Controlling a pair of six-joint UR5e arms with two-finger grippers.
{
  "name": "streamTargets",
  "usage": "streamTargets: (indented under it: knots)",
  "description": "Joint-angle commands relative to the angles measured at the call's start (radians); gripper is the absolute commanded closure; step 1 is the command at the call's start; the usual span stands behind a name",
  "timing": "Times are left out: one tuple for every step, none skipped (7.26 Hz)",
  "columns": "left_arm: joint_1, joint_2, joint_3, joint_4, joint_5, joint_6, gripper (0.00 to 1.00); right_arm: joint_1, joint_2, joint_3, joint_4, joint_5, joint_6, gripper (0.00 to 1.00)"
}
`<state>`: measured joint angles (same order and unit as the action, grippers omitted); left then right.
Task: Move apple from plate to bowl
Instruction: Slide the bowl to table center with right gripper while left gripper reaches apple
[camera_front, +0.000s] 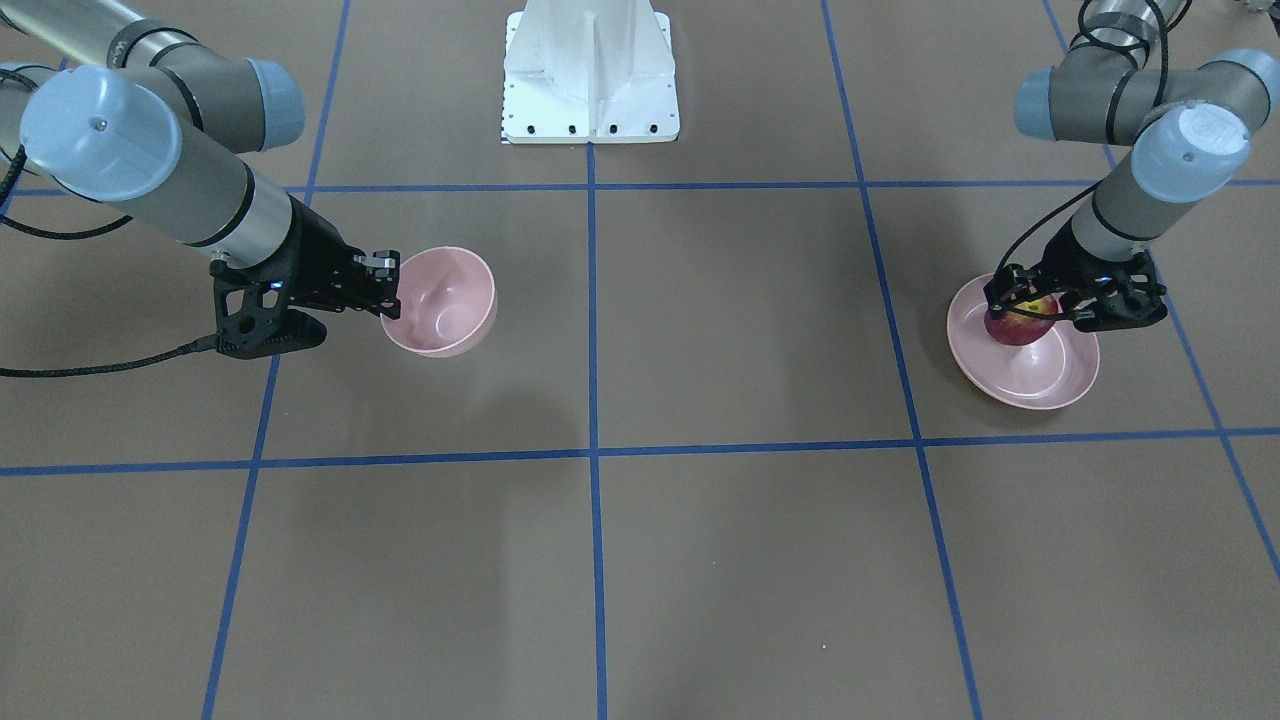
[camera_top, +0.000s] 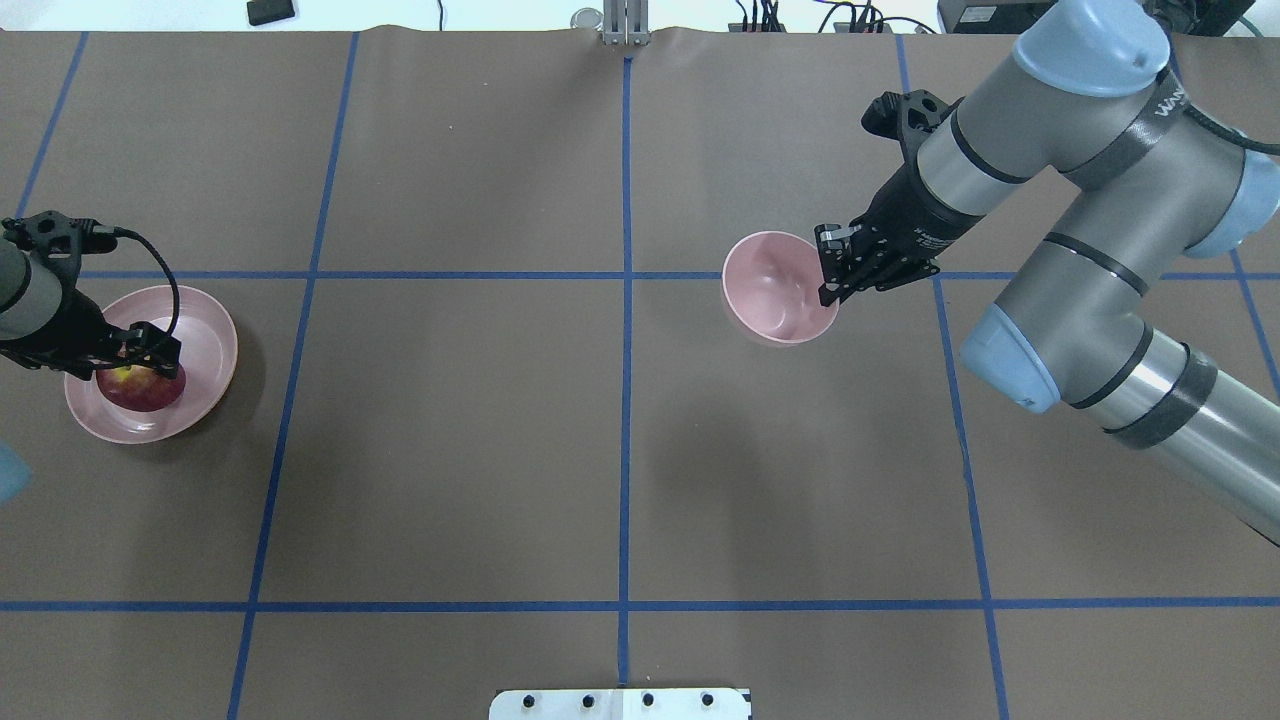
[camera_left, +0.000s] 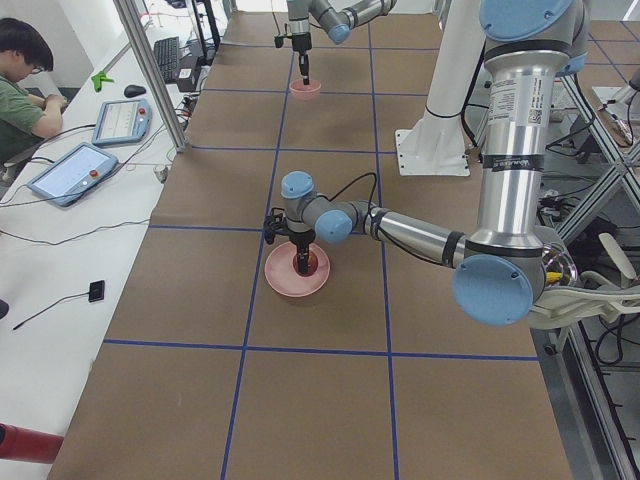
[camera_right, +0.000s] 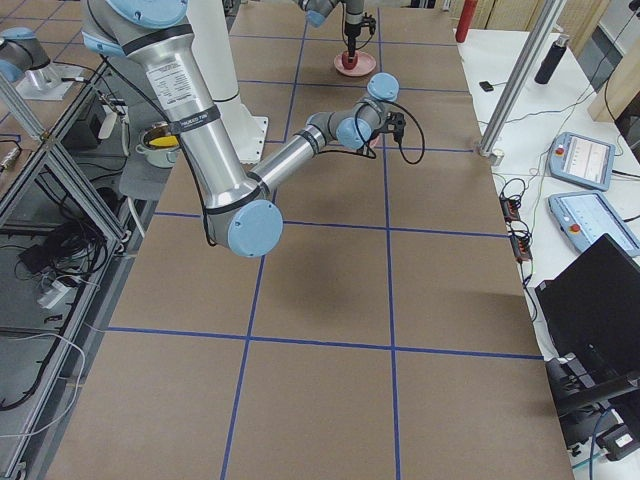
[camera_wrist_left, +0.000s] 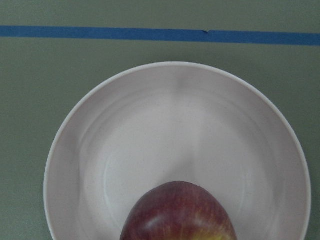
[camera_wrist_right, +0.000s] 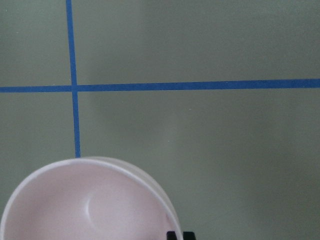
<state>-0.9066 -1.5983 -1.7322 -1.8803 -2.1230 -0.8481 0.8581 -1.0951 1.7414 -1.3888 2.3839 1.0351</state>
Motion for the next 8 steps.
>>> streamTargets:
  knots:
    - [0.017,-0.006,0.016,-0.01,0.003,-0.003,0.06,-0.03,0.044,0.003,-0.056,-0.037,0.0,1.0]
    - [0.017,-0.008,0.013,-0.01,-0.001,-0.008,0.4,-0.056,0.049,0.001,-0.056,-0.07,0.028,1.0]
    - [0.017,-0.008,0.006,-0.007,-0.005,-0.008,0.84,-0.074,0.049,0.0,-0.056,-0.09,0.031,1.0]
    - [0.012,-0.002,-0.027,0.003,-0.005,-0.003,1.0,-0.089,0.05,0.0,-0.056,-0.109,0.036,1.0]
    - [0.003,0.007,-0.103,0.068,-0.008,-0.002,1.0,-0.102,0.06,-0.002,-0.056,-0.112,0.042,1.0]
    - [0.003,-0.012,-0.189,0.224,-0.008,0.006,1.0,-0.132,0.096,-0.023,-0.07,-0.147,0.046,1.0]
    - [0.002,-0.073,-0.242,0.348,-0.006,0.007,1.0,-0.163,0.151,-0.084,-0.069,-0.184,0.066,1.0]
    - [0.002,-0.121,-0.256,0.407,-0.006,0.001,1.0,-0.18,0.217,-0.165,-0.067,-0.201,0.066,1.0]
